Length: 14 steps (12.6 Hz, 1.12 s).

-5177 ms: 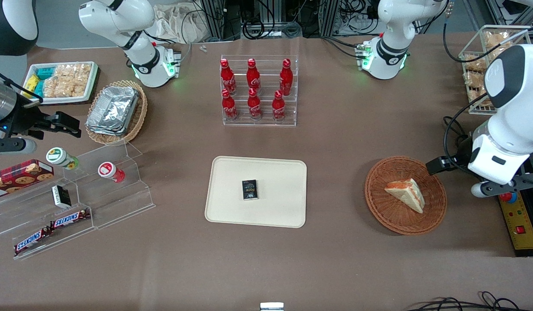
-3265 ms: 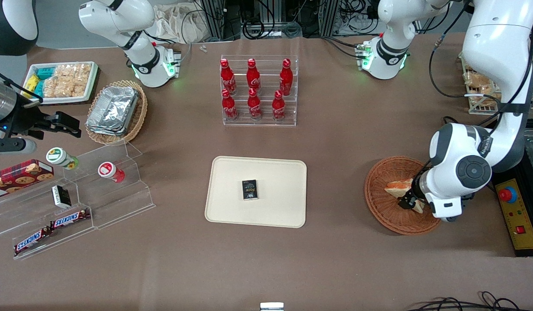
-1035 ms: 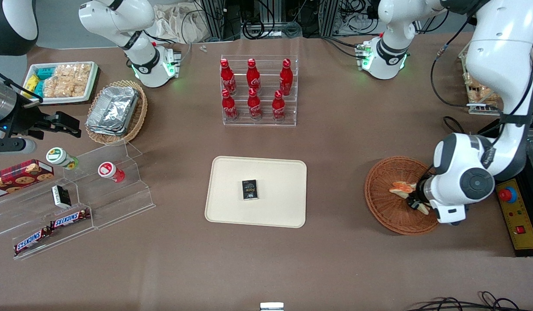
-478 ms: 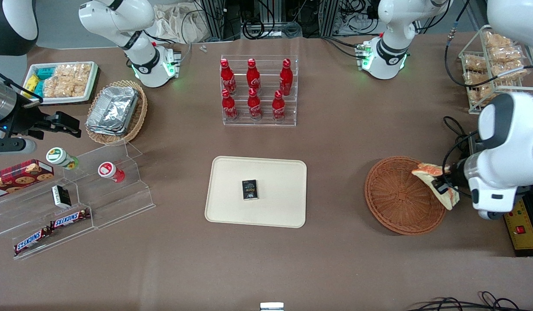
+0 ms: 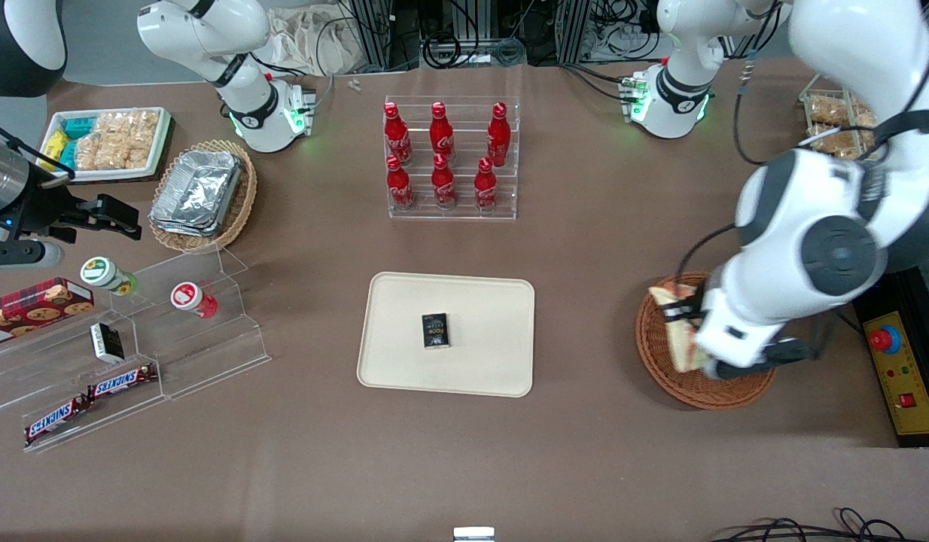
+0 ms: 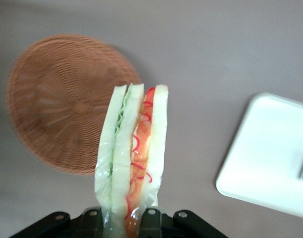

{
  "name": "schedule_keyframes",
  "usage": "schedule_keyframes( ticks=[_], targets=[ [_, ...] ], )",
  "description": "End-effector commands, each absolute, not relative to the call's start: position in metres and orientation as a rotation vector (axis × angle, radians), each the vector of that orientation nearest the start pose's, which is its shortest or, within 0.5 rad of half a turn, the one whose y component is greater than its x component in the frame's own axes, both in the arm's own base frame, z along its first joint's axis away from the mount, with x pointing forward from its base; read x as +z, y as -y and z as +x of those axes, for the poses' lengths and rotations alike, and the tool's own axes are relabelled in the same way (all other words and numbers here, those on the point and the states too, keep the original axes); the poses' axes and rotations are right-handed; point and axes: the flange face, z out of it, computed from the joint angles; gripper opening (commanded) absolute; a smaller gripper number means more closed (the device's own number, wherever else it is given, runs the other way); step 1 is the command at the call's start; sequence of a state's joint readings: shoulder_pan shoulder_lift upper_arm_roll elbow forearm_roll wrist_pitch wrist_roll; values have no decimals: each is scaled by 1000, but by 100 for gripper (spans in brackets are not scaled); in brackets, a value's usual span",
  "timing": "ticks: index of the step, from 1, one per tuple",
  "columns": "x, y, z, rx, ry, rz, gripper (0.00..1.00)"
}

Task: Place sandwich from basket to tray
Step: 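Lift the sandwich up out of the basket with the left gripper, then carry the sandwich over to the cream tray with the left gripper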

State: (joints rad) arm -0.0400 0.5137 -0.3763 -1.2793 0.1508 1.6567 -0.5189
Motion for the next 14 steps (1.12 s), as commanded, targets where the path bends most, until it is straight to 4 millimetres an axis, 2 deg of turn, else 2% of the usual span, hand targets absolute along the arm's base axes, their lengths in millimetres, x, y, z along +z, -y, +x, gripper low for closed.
schedule_keyframes(
  ticks=[1,2,4,5,7,9,11,14],
  targets=[
    [441,265,673,119,-79,-3182,0],
    [428,282,676,70,-108,-3204,0],
    [391,322,671,78,-191,-3217,0],
    [379,346,664,58,-241,-3223,0],
    [350,372,658,64,-288,-3232,0],
    [310,405,645,79,-338,-3238,0],
    [282,422,638,78,-359,-3244,0],
    [260,434,630,97,-265,-3231,0]
  ],
)
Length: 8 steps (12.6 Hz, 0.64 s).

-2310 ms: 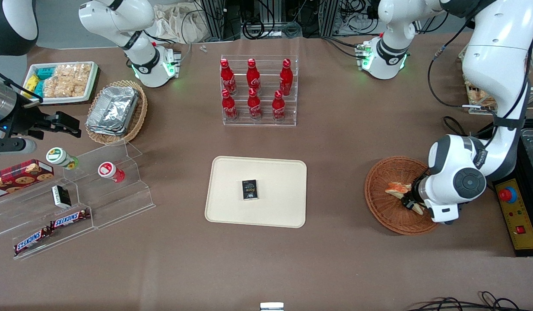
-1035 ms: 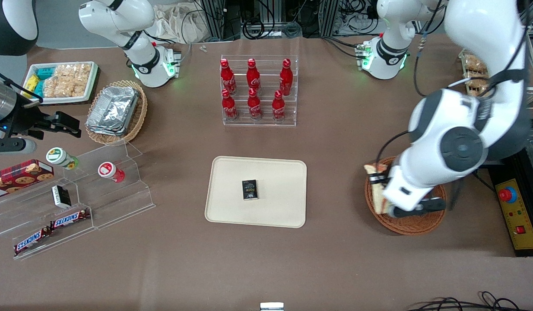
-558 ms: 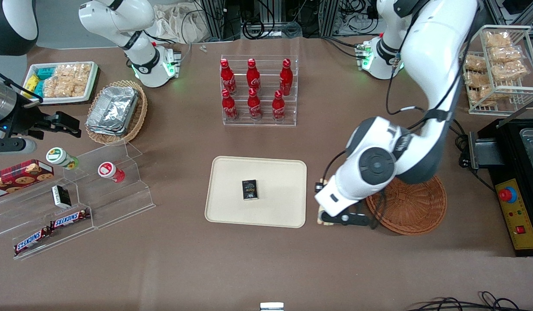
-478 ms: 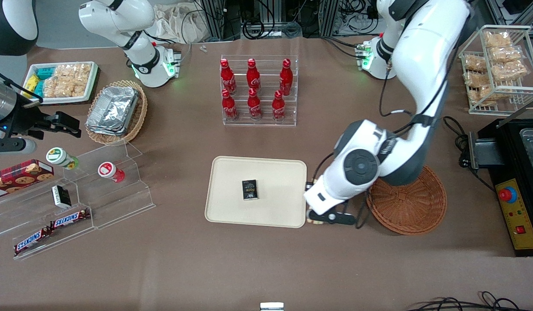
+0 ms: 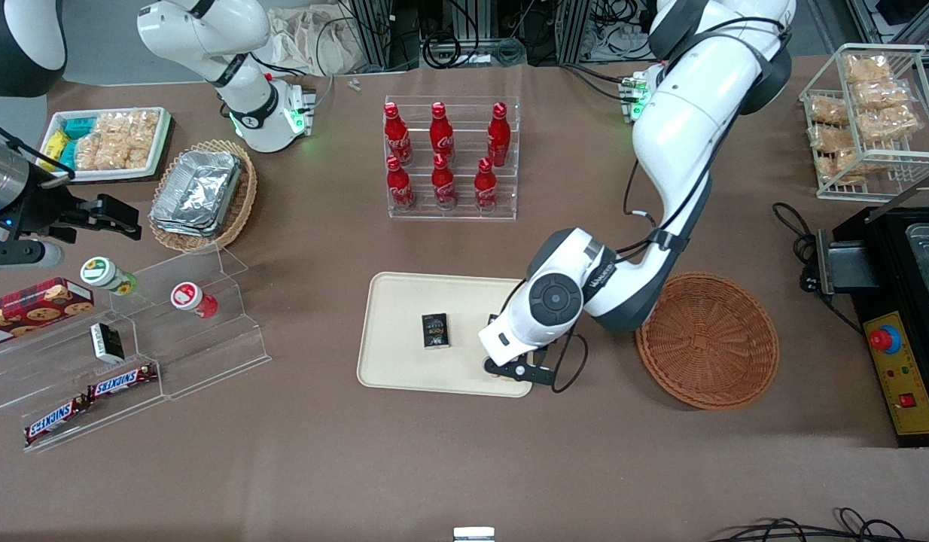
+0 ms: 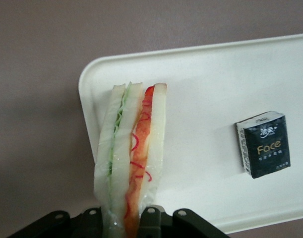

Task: Place sandwich from basket to tray
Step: 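Carry the sandwich over to the cream tray with the left gripper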

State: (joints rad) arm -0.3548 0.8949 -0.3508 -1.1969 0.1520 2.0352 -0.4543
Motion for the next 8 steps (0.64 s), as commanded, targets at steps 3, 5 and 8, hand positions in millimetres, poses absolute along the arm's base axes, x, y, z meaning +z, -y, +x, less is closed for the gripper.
schedule_keyframes(
  ticks=[3,5,8],
  targets=[
    [252,446,623,96,-116,-3244,0],
    [245,447,622,106,-33,-3245,0],
    [243,449,624,82,78,-3261,52]
  ],
)
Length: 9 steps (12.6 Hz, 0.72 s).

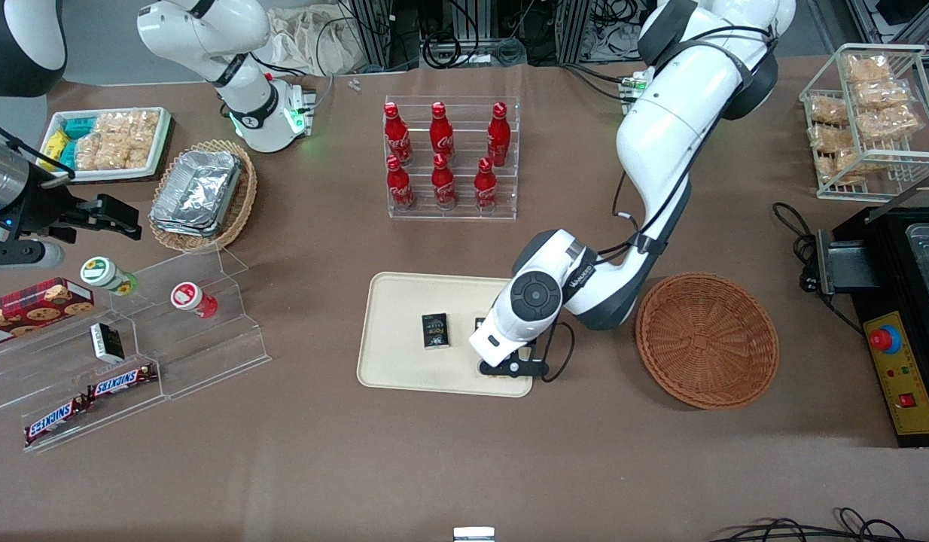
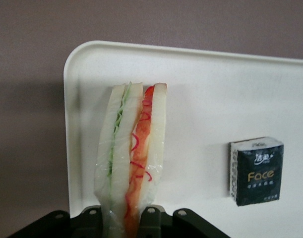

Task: Place sandwich from basket to tray
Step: 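Lower the sandwich onto the tray and open the left gripper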

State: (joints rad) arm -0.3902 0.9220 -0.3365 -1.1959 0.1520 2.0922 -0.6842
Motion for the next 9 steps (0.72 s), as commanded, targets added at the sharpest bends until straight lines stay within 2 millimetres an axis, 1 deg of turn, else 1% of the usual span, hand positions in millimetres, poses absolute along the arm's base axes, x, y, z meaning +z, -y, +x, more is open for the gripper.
schedule_keyframes(
  ticks=[1,2,3,5,7,8,9],
  targets=[
    [245,449,624,78,67,-3261,100],
    [247,449,624,73,66,-3263,100],
    [255,448,625,60,71,-3266,100],
    [277,444,630,27,86,-3272,100],
    [310,439,633,-27,100,-3282,100],
    [332,423,639,-22,126,-3263,100],
    [358,407,640,2,144,-3230,100]
  ],
)
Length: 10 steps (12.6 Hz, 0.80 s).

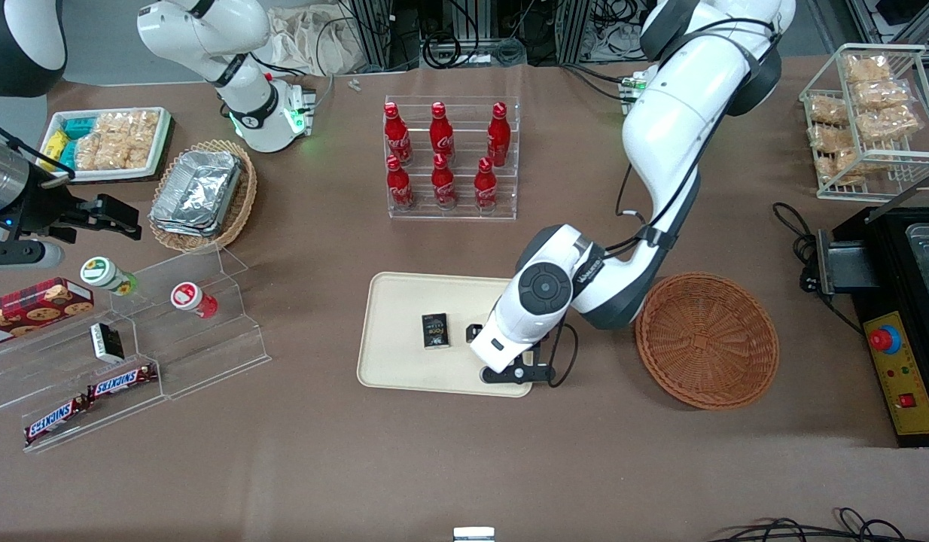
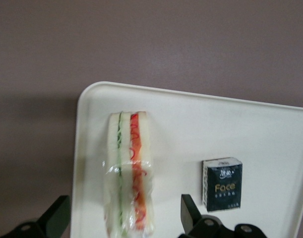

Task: Place sandwich from basket to tray
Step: 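Lower the sandwich onto the tray and open the left gripper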

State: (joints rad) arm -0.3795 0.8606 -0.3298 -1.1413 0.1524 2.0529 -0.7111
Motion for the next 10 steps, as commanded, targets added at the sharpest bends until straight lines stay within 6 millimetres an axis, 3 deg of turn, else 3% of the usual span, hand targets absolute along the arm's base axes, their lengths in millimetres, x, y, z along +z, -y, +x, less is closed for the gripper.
schedule_keyframes(
  ticks=[1,3,5,8,10],
  targets=[
    [386,380,641,40,183,-3184,100],
    [426,317,632,57,270,-3114,100],
    [445,256,613,38,358,-3063,100],
    [438,217,560,-130,389,-3058,100],
    [452,186,555,-164,459,-3039,100]
  ],
)
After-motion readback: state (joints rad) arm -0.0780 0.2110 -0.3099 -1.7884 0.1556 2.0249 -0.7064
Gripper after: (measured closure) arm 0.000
